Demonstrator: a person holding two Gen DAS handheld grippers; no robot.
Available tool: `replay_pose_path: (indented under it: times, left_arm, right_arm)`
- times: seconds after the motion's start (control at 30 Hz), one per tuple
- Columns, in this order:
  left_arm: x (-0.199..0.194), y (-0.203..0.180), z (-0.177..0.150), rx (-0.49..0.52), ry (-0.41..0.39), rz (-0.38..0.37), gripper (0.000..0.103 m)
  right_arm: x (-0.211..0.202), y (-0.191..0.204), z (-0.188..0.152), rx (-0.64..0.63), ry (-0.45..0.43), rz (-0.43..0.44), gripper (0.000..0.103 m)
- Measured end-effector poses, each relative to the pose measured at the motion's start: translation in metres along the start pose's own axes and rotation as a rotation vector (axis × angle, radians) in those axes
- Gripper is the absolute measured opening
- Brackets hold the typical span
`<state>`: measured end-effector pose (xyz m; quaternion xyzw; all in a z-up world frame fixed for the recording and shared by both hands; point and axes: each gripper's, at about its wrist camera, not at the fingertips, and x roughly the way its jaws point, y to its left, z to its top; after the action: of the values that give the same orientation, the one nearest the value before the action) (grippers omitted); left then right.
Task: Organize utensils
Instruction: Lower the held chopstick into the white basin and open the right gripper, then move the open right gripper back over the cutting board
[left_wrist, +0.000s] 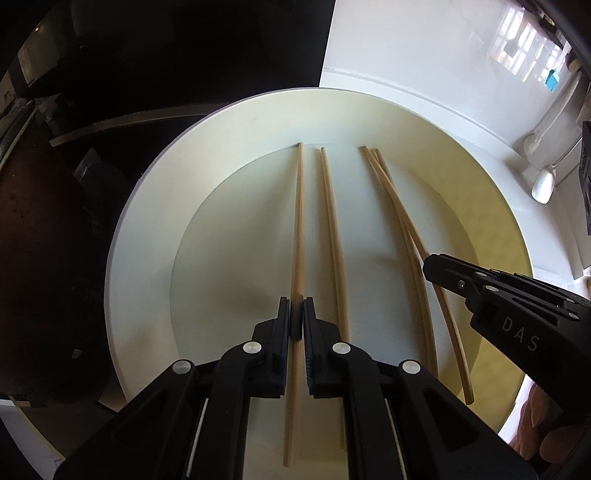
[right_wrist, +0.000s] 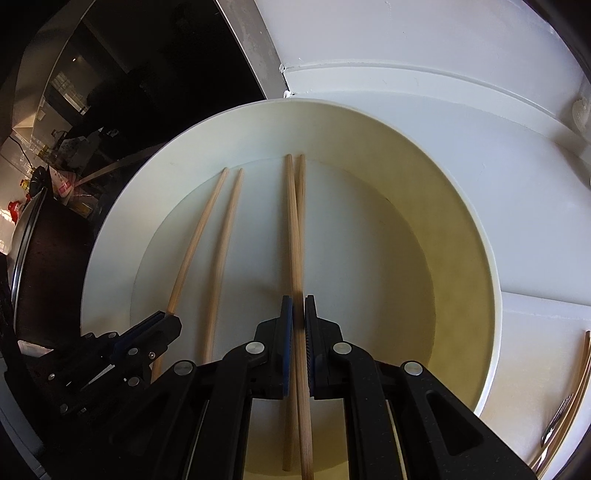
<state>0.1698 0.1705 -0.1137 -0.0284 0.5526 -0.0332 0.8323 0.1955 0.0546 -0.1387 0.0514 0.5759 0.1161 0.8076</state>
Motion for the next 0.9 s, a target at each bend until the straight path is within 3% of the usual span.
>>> replay_pose_path:
  times: [0.13,0.3,0.37,0.57,0.73,0.9]
  left_arm:
    - [0.002,0.0,0.001,0.0,0.007,0.009,0.014]
    - [-0.008,0.003,-0.001,0.003,-0.015,0.037,0.047]
    - [-0.016,0.005,-0.002,0.002,-0.038,0.044,0.061]
    - [-0.038,0.012,-0.006,-0.013,-0.084,0.055,0.077]
    - [-0.057,0.015,-0.011,-0.006,-0.118,0.072,0.083]
    - [-0.079,0.01,-0.019,0.04,-0.172,0.08,0.091]
  right_arm:
    - [0.002,-0.002,0.0,-0.002,0.011,-0.003,0.007]
    - [-0.007,-0.002,0.0,-0.002,-0.013,-0.014,0.008]
    - [-0.016,-0.003,-0.002,0.0,-0.035,-0.016,0.02]
    - [-0.048,-0.009,-0.009,0.006,-0.117,-0.014,0.036]
    - [-0.077,-0.009,-0.023,0.005,-0.2,-0.024,0.049]
    - [-0.109,-0.015,-0.049,0.017,-0.269,-0.039,0.056]
